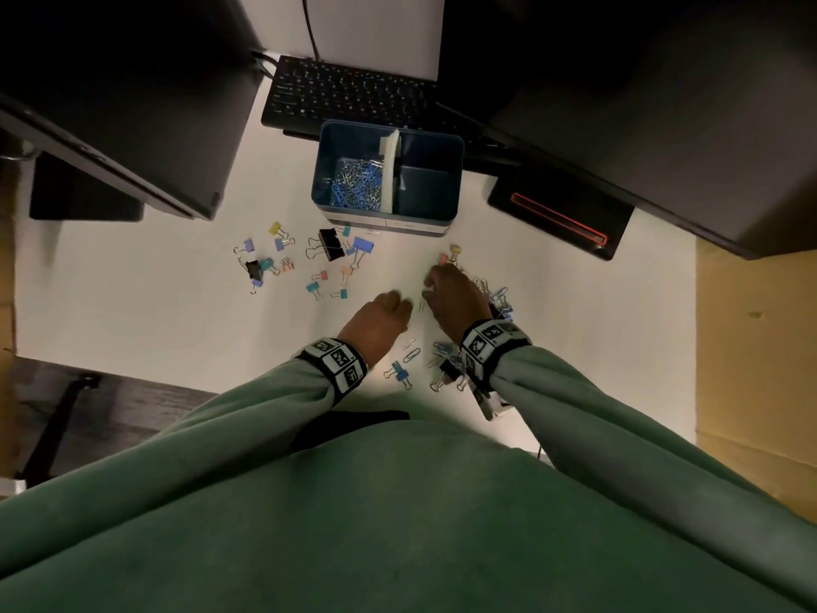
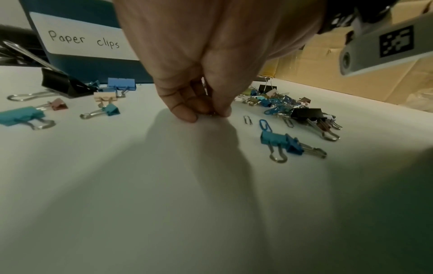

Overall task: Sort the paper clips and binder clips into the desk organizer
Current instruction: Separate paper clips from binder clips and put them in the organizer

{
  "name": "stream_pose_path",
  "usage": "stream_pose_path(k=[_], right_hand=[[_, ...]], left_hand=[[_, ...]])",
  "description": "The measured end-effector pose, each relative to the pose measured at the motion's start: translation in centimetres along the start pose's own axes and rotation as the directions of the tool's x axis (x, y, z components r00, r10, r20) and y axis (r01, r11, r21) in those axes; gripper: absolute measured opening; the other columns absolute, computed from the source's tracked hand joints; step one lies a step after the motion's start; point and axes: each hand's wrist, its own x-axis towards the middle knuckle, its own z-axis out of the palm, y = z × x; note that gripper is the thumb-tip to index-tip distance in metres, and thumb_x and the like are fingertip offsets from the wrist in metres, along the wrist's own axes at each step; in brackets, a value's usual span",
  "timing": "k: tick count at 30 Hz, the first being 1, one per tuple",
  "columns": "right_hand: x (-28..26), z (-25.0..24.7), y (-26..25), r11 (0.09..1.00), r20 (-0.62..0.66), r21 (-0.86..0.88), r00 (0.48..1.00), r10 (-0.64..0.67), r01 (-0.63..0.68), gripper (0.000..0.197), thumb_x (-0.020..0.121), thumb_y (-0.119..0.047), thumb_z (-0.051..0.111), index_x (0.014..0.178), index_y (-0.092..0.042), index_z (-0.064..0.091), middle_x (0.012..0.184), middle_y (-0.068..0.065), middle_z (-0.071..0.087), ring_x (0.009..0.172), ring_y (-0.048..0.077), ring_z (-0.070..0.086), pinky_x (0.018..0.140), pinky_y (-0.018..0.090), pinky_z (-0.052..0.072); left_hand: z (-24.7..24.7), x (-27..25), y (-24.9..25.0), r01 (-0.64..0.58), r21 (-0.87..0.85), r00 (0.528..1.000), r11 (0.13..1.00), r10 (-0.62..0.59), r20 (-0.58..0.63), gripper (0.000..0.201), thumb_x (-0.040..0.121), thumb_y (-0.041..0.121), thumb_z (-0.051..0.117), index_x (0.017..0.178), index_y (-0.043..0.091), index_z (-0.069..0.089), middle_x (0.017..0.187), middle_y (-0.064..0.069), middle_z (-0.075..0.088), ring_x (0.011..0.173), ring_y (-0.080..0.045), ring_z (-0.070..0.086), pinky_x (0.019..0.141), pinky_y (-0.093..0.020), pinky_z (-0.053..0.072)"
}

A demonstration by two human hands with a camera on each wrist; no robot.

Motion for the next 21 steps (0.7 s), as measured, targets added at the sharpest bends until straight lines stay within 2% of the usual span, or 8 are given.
stream_pose_path(k=[2,3,5,7,9,14,17,21], right_hand=[[1.6,0.6,-1.3,0.986,0.047,-0.048,0.987,-0.156,0.158,0.03,0.095,-0.009,0.049,0.123,-0.005,0.056,0.127,0.013,0.052,0.114,0.027,0.053,0.091,0.037,0.047],[2.5,0.8,-2.0,0.965,0.078,-0.084,0.967,-0.243,0.249,0.039,0.093,-0.004,0.047,0.132,-0.003,0.05,0.139,0.016,0.046,0.126,0.029,0.046,0.101,0.041,0.043],[4.0,0.8,-3.9,0.92,0.158,-0.15,0.927,-0.34,0.363,0.06,0.09,0.008,0.043,0.147,-0.004,0.03,0.156,0.015,0.025,0.144,0.028,0.024,0.117,0.039,0.023],[5.4,0.9,-5.1,0.905,0.223,-0.192,0.915,-0.337,0.38,0.073,0.087,0.014,0.038,0.152,-0.007,0.015,0.161,0.011,0.009,0.148,0.023,0.01,0.12,0.035,0.012],[6.0,1.0,-5.4,0.901,0.276,-0.229,0.912,-0.303,0.369,0.077,0.086,0.015,0.036,0.153,-0.011,0.008,0.161,0.009,0.004,0.149,0.021,0.005,0.12,0.036,0.008],[3.6,1.0,-3.0,0.944,0.194,-0.13,0.941,-0.277,0.305,0.076,0.088,0.012,0.037,0.153,-0.01,0.005,0.16,0.013,0.013,0.147,0.026,0.014,0.119,0.035,0.01],[1.6,0.6,-0.4,0.982,0.142,0.026,0.972,-0.189,0.188,0.07,0.089,0.009,0.042,0.152,-0.011,0.018,0.155,0.014,0.027,0.142,0.03,0.028,0.118,0.037,0.021],[-1.3,1.3,0.9,0.978,0.212,0.019,0.955,-0.206,0.207,0.057,0.093,0.0,0.044,0.147,-0.01,0.031,0.149,0.016,0.038,0.136,0.034,0.038,0.111,0.041,0.032]], left_hand=[[0.0,-0.1,-0.4,0.026,0.008,1.0,1.0,-0.026,-0.009,0.024,0.089,0.01,0.055,0.109,-0.003,0.054,0.108,-0.024,0.054,0.087,-0.039,0.056,0.067,-0.041,0.048],[-0.4,-0.3,-0.6,0.038,0.017,0.999,0.999,-0.038,-0.008,0.02,0.089,0.009,0.055,0.104,-0.003,0.055,0.104,-0.024,0.055,0.084,-0.038,0.056,0.065,-0.041,0.046],[-0.7,-0.9,-1.5,0.049,0.02,0.999,0.999,-0.048,-0.019,0.013,0.089,0.007,0.054,0.099,-0.001,0.055,0.096,-0.021,0.057,0.08,-0.036,0.056,0.064,-0.04,0.046],[-1.3,-1.6,-2.4,0.087,-0.047,0.995,0.995,-0.089,-0.041,0.012,0.089,0.005,0.051,0.1,0.002,0.055,0.093,-0.017,0.059,0.079,-0.033,0.057,0.067,-0.039,0.046],[-1.6,-2.4,-3.3,0.136,-0.115,0.988,0.984,-0.143,-0.057,0.007,0.089,0.004,0.048,0.094,0.008,0.053,0.087,-0.011,0.06,0.076,-0.028,0.057,0.067,-0.036,0.046],[-1.2,-3.4,-4.9,0.157,-0.249,0.974,0.956,-0.191,-0.122,0.004,0.091,0.011,0.051,0.093,0.011,0.054,0.087,-0.008,0.061,0.076,-0.024,0.058,0.069,-0.036,0.051],[-0.8,-3.0,-4.5,0.136,-0.297,0.976,0.945,-0.179,-0.122,0.006,0.09,0.015,0.058,0.096,0.013,0.059,0.091,-0.006,0.063,0.081,-0.023,0.06,0.073,-0.036,0.052],[-0.5,-2.4,-2.4,0.091,-0.303,0.99,0.949,-0.12,-0.076,0.013,0.088,0.021,0.063,0.1,0.014,0.061,0.096,-0.004,0.064,0.085,-0.021,0.062,0.077,-0.029,0.05]])
